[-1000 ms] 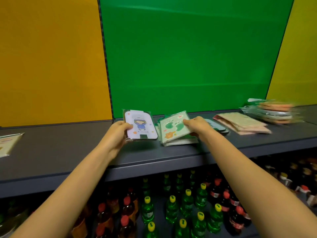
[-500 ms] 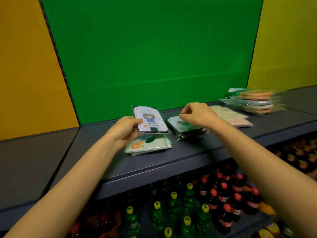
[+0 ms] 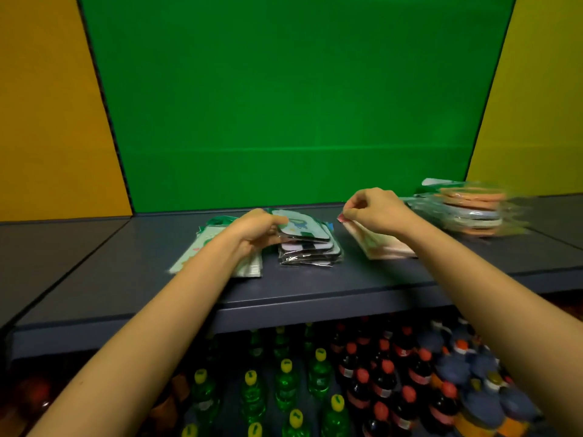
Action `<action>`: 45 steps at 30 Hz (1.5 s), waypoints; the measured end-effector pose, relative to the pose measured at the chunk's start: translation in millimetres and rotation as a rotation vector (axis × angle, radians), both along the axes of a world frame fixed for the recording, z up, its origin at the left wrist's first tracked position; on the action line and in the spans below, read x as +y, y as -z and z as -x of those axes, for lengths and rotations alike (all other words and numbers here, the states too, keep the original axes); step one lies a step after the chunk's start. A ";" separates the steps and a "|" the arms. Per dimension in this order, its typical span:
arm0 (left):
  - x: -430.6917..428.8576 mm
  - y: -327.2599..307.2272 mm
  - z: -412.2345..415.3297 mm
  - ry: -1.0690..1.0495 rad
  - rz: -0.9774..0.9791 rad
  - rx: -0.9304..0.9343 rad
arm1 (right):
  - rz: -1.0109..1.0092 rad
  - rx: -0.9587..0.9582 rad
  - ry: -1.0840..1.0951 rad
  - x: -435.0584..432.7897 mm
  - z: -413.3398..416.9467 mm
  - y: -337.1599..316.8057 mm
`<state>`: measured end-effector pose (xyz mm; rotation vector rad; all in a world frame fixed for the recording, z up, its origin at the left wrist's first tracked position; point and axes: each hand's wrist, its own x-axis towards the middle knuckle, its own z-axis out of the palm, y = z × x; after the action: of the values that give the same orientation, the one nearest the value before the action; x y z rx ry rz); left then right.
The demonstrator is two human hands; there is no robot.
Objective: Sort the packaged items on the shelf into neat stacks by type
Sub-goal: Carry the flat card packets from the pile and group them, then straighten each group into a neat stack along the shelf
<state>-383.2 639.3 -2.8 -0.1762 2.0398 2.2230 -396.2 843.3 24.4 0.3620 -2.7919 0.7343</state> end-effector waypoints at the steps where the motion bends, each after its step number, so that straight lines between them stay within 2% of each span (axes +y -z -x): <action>1: -0.7 -2.2 -3.1 0.002 0.025 0.000 | 0.002 0.001 -0.023 -2.9 0.9 0.1; 3: -4.5 -5.7 -11.5 -0.005 0.161 0.044 | 0.003 0.006 -0.072 -12.0 0.5 -1.0; 4: -8.1 -6.5 -17.3 -0.036 0.291 0.088 | 0.002 0.007 -0.100 -18.5 -0.1 -1.5; 9: -58.9 -7.4 -54.1 -0.341 1.138 0.316 | -0.005 0.008 -0.264 -74.1 -2.9 -1.4; 11: -90.8 -3.9 -73.9 -0.443 1.313 0.266 | -0.029 0.004 -0.347 -107.5 -7.3 0.2; 13: -123.1 -1.5 -93.0 -0.503 1.402 0.204 | -0.053 0.001 -0.417 -142.2 -13.5 1.5; 20: -237.7 0.4 -169.4 -0.646 1.478 0.031 | -0.128 0.000 -0.635 -264.3 -55.2 9.1; 27: -355.1 3.6 -253.7 -0.723 1.542 -0.079 | -0.082 -0.040 -0.710 -397.5 -115.3 15.6; 32: -434.6 10.0 -301.4 -0.786 1.540 -0.122 | -0.044 -0.105 -0.687 -480.1 -153.2 25.0; 36: -479.6 18.9 -319.2 -0.828 1.487 -0.159 | -0.105 -0.180 -0.629 -531.5 -173.0 32.1; 45: -562.2 35.3 -302.3 -0.961 1.376 -0.213 | -0.174 -0.242 -0.520 -624.6 -173.6 35.1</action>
<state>-80.9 77.1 -38.1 -1.6148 3.2376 0.3622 -222.6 218.7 -10.7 1.1311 -3.0240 0.6694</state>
